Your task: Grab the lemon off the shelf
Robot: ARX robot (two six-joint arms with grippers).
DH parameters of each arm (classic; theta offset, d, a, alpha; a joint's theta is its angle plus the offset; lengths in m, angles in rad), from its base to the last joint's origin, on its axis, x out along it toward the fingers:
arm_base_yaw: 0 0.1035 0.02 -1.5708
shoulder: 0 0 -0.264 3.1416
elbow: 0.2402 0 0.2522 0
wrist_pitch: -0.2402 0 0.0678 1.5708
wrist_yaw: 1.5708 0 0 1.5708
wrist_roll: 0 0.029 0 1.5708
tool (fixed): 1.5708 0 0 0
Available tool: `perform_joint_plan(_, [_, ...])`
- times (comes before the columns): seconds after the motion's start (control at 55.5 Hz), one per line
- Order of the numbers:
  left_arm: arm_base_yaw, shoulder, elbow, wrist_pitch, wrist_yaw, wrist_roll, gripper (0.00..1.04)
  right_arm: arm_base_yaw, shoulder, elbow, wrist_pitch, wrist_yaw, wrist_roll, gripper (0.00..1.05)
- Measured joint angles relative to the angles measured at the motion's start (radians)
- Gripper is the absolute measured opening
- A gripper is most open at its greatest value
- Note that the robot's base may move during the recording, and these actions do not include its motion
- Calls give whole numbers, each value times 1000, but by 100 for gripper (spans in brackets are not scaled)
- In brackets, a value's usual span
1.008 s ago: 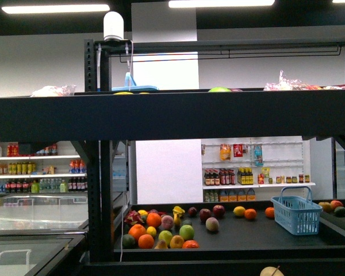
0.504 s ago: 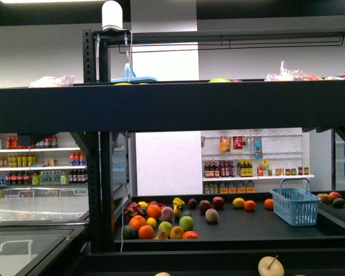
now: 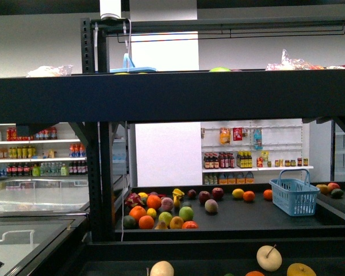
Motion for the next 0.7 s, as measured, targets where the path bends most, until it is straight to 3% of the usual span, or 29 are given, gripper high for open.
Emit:
perform_joint_plan(0.252, [-6, 4, -1, -31, -8, 18, 26, 0, 0, 0, 0, 0, 0, 97])
perform_joint_plan(0.396, [-18, -8, -4, -35, 29, 39, 19, 0, 0, 0, 0, 0, 0, 97])
perform_joint_plan(0.702, [-90, -138, -54, -93, 111, 183, 15, 0, 0, 0, 0, 0, 0, 97])
